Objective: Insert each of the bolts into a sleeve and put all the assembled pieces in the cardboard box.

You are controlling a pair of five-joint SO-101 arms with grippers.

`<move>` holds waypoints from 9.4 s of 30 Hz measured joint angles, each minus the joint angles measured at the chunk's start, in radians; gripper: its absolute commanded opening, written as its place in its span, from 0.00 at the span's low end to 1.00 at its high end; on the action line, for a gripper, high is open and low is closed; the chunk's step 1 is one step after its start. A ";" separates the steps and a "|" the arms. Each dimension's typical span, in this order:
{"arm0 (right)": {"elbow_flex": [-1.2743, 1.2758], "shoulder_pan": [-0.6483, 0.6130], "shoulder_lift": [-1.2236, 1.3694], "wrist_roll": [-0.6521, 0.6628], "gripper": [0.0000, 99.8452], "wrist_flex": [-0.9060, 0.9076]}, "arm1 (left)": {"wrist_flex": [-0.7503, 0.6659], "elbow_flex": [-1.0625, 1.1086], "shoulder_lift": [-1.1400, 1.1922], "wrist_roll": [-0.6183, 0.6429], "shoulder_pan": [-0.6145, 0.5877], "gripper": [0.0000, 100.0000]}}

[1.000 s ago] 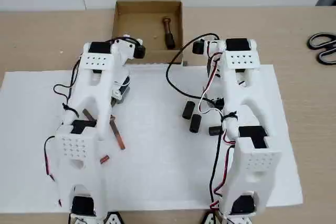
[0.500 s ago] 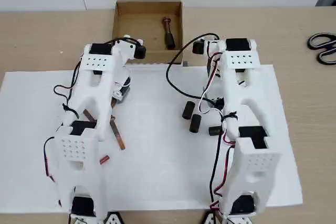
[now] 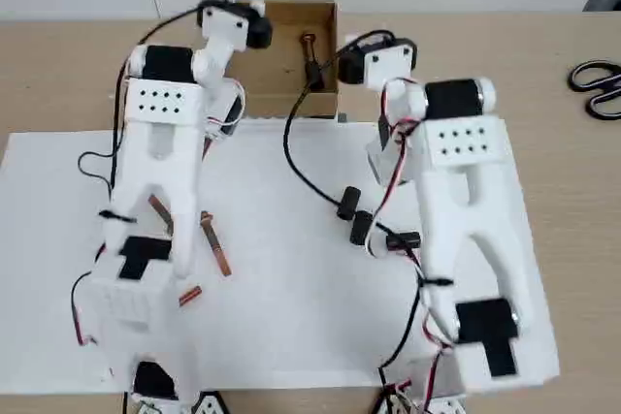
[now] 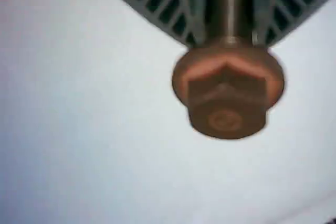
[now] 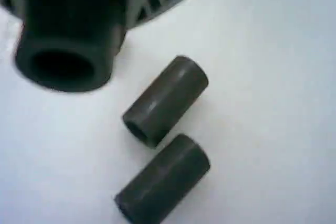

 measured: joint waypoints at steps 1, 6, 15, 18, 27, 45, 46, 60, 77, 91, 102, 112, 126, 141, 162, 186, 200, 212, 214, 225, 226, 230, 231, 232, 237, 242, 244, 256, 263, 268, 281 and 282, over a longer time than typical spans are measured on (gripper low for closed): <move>0.040 0.002 -0.029 0.015 0.00 0.000 | 0.000 0.015 -0.035 0.003 0.003 0.00; 0.244 -0.003 -0.219 0.043 0.00 0.000 | 0.002 0.173 -0.210 0.005 0.003 0.00; 0.562 -0.003 -0.713 0.052 0.00 0.000 | -0.040 0.605 -0.672 0.106 0.021 0.00; 0.664 -0.003 -0.858 0.052 0.00 -0.025 | -0.147 0.776 -0.845 0.121 0.021 0.00; 0.902 -0.003 -1.151 -0.087 0.00 -0.186 | -0.588 1.442 -1.363 0.146 0.021 0.00; 1.432 -0.399 -1.688 -0.299 0.00 -0.489 | -0.781 2.008 -2.223 0.789 0.198 0.00; 1.461 -0.430 -1.725 -0.299 0.00 -0.509 | -0.781 2.008 -2.225 0.810 0.203 0.00; 1.634 -0.575 -1.752 -0.118 0.00 -0.684 | -0.781 2.008 -2.225 0.888 0.334 0.00; 1.659 -0.585 -1.752 -0.072 0.00 -0.787 | -0.781 2.008 -2.225 0.927 0.393 0.00; 1.659 -0.606 -1.752 -0.072 0.00 -0.787 | -0.885 2.056 -2.225 0.939 0.391 0.00; 1.646 -0.608 -1.752 -0.072 0.00 -0.816 | -0.885 2.056 -2.225 0.939 0.391 0.00; 1.646 -0.605 -1.752 -0.072 0.00 -0.822 | -0.885 2.056 -2.225 0.939 0.390 0.00; 1.648 -0.586 -1.751 -0.071 0.00 -0.875 | -0.887 2.090 -2.232 0.939 0.397 0.00; 1.634 -0.582 -1.749 -0.031 0.00 -0.876 | -0.845 2.139 -2.236 0.868 0.516 0.00; 1.639 -0.583 -1.746 -0.021 0.00 -0.873 | -0.766 2.120 -2.240 0.786 0.519 0.23; 1.631 -0.585 -1.751 -0.021 0.00 -0.878 | -0.741 1.993 -2.231 0.555 0.292 0.00; 1.631 -0.333 -1.722 0.009 0.00 -1.131 | -0.832 2.183 -2.229 0.551 0.127 0.01; 1.208 -0.213 -1.073 -0.034 0.00 -1.339 | -0.976 2.358 -2.228 0.387 0.040 0.01; 1.080 -0.209 -0.908 -0.049 0.00 -1.358 | -0.977 2.358 -2.228 0.387 0.023 0.01; 0.483 -0.184 -0.075 -0.026 0.00 -1.499 | -0.872 2.358 -2.228 0.387 0.011 0.01; 0.420 -0.184 -0.005 -0.005 0.00 -1.511 | -0.872 2.358 -2.228 0.387 0.011 0.01; 0.164 -0.186 0.267 0.043 0.00 -1.567 | -0.872 2.358 -2.228 0.387 0.011 0.01; 0.100 -0.186 0.328 0.046 0.00 -1.573 | -0.872 2.358 -2.228 0.387 0.011 0.01; 0.034 -0.186 0.391 0.046 0.00 -1.577 | -0.872 2.358 -2.228 0.387 0.011 0.01; -0.242 -0.187 0.655 0.048 0.01 -1.579 | -0.872 2.358 -2.228 0.387 0.011 0.01; -0.370 -0.209 0.786 0.048 0.01 -1.513 | -0.872 2.358 -2.228 0.387 0.011 0.01; -0.385 -0.227 0.812 0.048 0.03 -1.493 | -0.872 2.358 -2.228 0.387 0.011 0.01; -0.420 -0.244 0.844 0.051 0.14 -1.389 | -0.862 2.358 -2.228 0.387 0.011 0.01; -0.420 -0.245 0.798 0.029 0.00 -1.237 | -0.862 2.358 -2.228 0.387 0.011 0.01; -0.420 -0.261 0.654 -0.066 0.00 -0.985 | -0.862 2.358 -2.228 0.387 0.011 0.01; -0.420 -0.249 0.431 -0.460 0.00 -0.376 | -0.862 2.358 -2.228 0.387 0.011 0.01; -0.420 -0.249 0.425 -0.496 0.00 -0.321 | -0.862 2.358 -2.228 0.387 0.011 0.01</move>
